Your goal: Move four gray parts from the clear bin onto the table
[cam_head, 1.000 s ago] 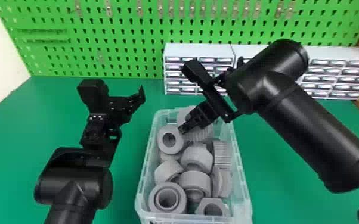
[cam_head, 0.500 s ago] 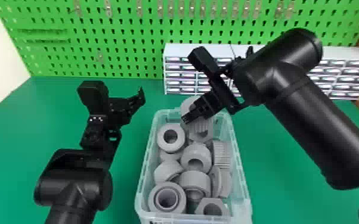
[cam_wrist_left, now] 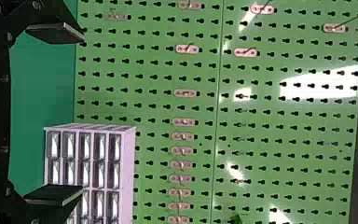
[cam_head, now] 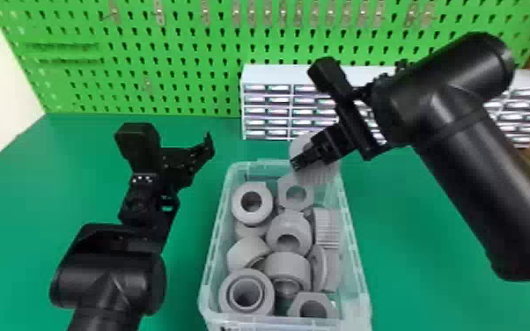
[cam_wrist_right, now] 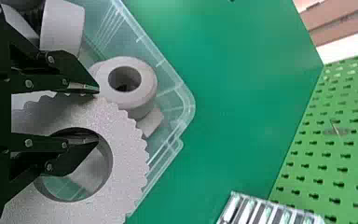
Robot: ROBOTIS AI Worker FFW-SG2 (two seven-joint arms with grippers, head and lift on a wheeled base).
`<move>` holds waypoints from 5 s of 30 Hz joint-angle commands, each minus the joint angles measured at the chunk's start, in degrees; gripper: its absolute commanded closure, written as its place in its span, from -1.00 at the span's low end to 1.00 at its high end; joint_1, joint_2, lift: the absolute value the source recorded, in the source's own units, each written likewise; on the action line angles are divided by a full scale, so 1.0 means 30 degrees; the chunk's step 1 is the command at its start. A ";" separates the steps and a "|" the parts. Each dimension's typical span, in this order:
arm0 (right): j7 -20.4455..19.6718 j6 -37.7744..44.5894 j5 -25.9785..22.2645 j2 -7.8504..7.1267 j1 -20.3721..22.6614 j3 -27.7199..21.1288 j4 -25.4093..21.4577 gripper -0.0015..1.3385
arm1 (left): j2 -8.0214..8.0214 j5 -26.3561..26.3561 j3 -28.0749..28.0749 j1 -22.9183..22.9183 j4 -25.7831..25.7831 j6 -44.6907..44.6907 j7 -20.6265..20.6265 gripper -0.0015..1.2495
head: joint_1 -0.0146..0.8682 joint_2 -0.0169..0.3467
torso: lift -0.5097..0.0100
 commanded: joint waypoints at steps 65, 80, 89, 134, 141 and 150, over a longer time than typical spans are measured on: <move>0.4227 0.0733 0.9313 -0.1040 0.4773 -0.9224 0.2566 0.49 | -0.0002 0.0206 -0.0489 0.0071 -0.0064 0.0030 0.0672 -0.77 | 0.60 -0.51 | 0.76; 0.4256 -0.0351 0.8551 -0.0952 0.4832 -0.9224 0.4587 0.49 | -0.0002 0.0264 -0.0460 -0.0046 -0.0064 0.0030 0.0702 -0.77 | 0.60 -0.51 | 0.76; 0.4256 -0.1728 0.8024 -0.0952 0.4832 -0.9224 0.6668 0.49 | -0.0002 0.0411 -0.0460 -0.0046 -0.0064 0.0030 0.0731 -0.77 | 0.60 -0.51 | 0.76; 0.9969 -0.0614 1.1481 -0.0542 0.3308 -0.6206 0.1892 -0.50 | -0.0002 0.0499 -0.0226 0.0217 -0.0064 0.0030 0.0760 -0.77 | 0.60 -0.51 | 0.76; 0.9969 -0.0644 1.0778 -0.0484 0.2781 -0.5181 0.1628 -0.50 | -0.0002 0.0499 -0.0196 0.0217 -0.0064 0.0000 0.0760 -0.77 | 0.60 -0.51 | 0.76; 0.9969 -0.1142 1.0046 -0.0279 0.2078 -0.3833 0.1570 -0.50 | -0.0002 0.0469 -0.0226 0.0217 -0.0064 0.0000 0.0760 -0.77 | 0.60 -0.51 | 0.76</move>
